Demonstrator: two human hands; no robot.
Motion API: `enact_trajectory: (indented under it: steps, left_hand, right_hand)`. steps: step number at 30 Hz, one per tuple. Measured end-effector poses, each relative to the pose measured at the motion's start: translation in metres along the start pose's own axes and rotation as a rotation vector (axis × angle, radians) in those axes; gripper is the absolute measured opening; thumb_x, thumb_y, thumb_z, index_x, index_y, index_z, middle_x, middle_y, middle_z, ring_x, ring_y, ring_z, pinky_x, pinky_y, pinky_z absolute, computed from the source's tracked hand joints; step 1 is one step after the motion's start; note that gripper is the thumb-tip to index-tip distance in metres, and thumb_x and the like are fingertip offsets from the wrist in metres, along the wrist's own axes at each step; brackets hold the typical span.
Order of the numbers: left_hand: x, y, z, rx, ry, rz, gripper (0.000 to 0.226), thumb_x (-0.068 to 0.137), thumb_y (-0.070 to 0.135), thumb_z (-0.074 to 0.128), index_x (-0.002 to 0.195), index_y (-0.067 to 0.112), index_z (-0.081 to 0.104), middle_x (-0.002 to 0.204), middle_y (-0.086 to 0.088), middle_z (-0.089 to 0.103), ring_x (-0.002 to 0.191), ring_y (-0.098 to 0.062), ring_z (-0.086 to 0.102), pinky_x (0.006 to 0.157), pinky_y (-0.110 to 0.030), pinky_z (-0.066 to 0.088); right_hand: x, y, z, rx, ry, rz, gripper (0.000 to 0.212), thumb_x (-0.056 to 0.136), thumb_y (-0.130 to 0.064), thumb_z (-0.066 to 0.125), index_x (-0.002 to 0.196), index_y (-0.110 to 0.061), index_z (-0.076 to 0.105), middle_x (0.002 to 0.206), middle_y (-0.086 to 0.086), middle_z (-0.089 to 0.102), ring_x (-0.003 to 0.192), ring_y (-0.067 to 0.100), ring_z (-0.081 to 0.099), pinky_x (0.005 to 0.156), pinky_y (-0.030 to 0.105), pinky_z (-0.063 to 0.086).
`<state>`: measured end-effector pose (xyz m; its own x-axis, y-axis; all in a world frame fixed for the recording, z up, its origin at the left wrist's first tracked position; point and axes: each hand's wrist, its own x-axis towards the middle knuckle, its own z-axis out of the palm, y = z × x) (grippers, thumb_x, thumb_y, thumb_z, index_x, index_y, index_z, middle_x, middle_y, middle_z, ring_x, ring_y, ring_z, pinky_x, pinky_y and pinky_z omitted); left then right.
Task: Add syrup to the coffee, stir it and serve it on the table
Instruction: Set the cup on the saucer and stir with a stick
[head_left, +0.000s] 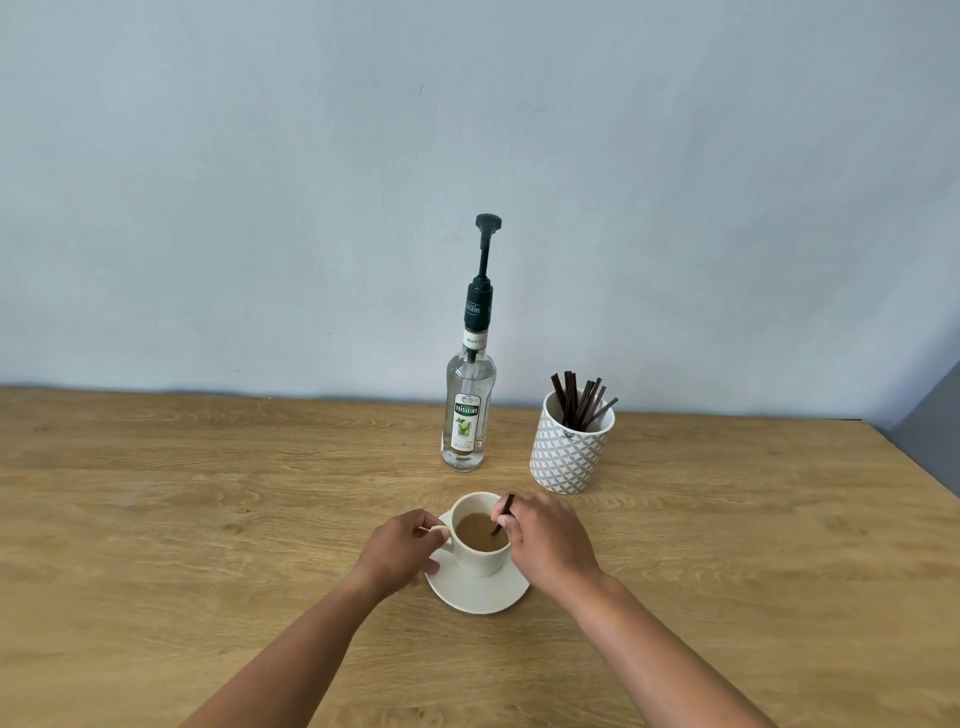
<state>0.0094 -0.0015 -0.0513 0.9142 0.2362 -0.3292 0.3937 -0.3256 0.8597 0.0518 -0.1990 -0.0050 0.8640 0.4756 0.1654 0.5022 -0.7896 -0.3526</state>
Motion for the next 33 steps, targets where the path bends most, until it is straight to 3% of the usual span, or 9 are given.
enact_trajectory:
  steps: [9, 33]
  left_hand:
    - [0.001, -0.001, -0.001, -0.005, -0.001, -0.007, 0.01, 0.09, 0.03, 0.065, 0.093, 0.021, 0.069, 0.095, 0.0, 0.074, 0.072, -0.015, 0.077, 0.051, -0.029, 0.052]
    - [-0.001, 0.0, -0.001, -0.025, -0.012, -0.009, 0.011, 0.091, 0.029, 0.064, 0.094, 0.02, 0.069, 0.096, -0.001, 0.075, 0.076, -0.018, 0.077, 0.056, -0.033, 0.052]
  right_hand:
    - [-0.003, -0.01, 0.0, 0.127, -0.02, -0.002, 0.014, 0.096, -0.031, 0.051, 0.1, -0.034, 0.064, 0.099, 0.0, 0.064, 0.095, 0.019, 0.055, 0.087, 0.035, 0.046]
    - [-0.002, -0.003, -0.004, 0.083, 0.013, 0.089, 0.016, 0.097, -0.025, 0.049, 0.101, -0.03, 0.064, 0.096, 0.0, 0.067, 0.094, 0.021, 0.057, 0.085, 0.033, 0.044]
